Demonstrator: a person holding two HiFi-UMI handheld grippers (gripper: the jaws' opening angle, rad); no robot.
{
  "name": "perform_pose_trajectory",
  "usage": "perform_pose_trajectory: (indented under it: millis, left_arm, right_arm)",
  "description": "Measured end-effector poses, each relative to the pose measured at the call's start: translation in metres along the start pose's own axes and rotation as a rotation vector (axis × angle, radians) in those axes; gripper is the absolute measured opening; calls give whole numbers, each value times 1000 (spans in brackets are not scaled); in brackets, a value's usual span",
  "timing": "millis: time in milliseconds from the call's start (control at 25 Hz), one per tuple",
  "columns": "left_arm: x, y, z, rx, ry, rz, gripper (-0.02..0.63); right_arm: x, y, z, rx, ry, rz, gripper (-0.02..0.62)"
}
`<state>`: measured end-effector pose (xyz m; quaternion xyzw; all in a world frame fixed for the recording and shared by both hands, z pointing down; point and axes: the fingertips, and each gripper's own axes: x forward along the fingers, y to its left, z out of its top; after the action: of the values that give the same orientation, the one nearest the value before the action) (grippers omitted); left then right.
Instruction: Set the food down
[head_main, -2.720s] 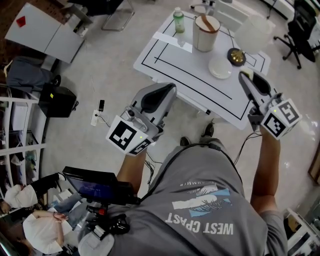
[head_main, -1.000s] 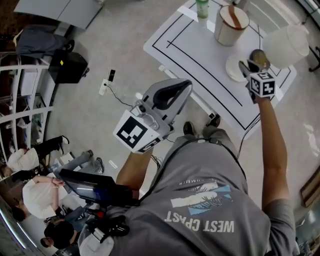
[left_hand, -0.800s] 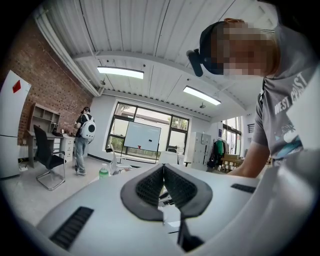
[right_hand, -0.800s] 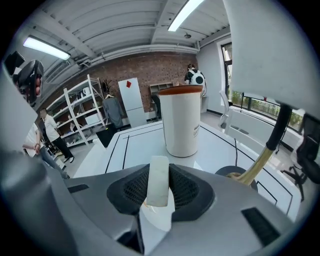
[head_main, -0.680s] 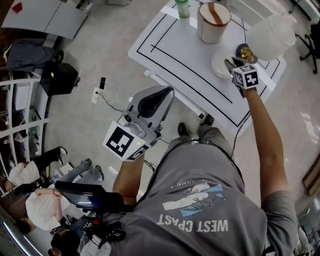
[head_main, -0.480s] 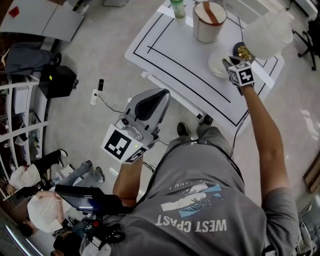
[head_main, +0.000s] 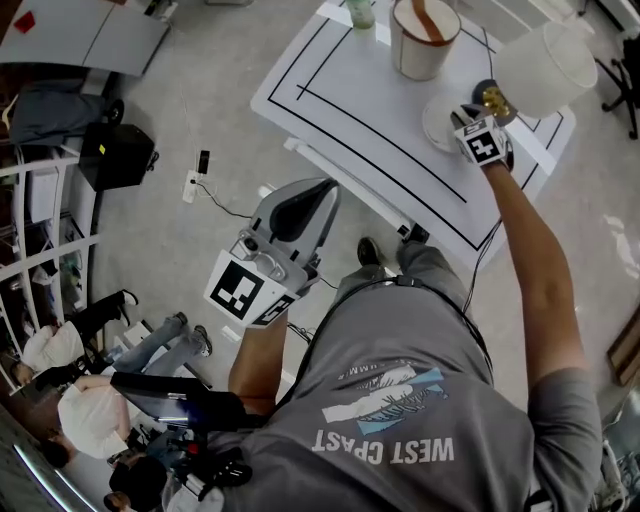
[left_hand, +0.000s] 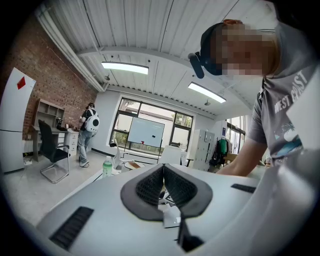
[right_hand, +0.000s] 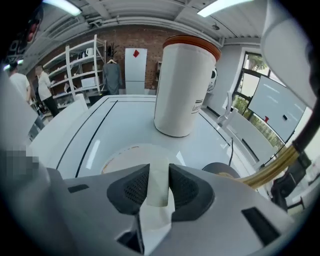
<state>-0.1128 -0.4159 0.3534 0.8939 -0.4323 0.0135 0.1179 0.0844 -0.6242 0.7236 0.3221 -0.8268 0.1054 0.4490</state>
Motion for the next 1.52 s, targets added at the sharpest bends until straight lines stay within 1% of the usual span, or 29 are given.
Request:
perform_pose_trajectory:
  millis: [160, 360, 480, 680, 840, 1000, 1160, 1360, 1520]
  left_arm:
    - [1, 0, -3, -6, 1, 4, 9]
    - [-4, -1, -5, -1, 7, 18, 9]
    - [-7, -3, -6, 3, 2, 25, 9]
    - [-11, -7, -12, 1, 12, 22, 9]
    - [-13, -10, -14, 3, 17, 16, 9]
    - [-19, -12, -13, 3, 17, 13, 8]
    - [-23, -11, -12, 0, 9, 8, 8]
    - [-30, -10, -11, 6, 0, 0, 9]
    - [-38, -9, -9, 11, -7, -9, 9]
  right_arm:
    - [3, -6, -4, -145, 24, -63, 103]
    - [15, -2, -14, -376, 96, -142, 103]
    - [16, 1, -17, -506, 121, -183, 103]
    - [17, 4, -32, -631, 174, -208, 103]
    - [17, 3, -33, -785, 205, -264, 103]
    - [13, 6, -33, -873, 231, -287, 103]
    - [13, 8, -33, -938, 273, -267, 103]
    - [12, 10, -36, -961, 351, -212, 104]
    - [11, 19, -39, -945, 390, -146, 106]
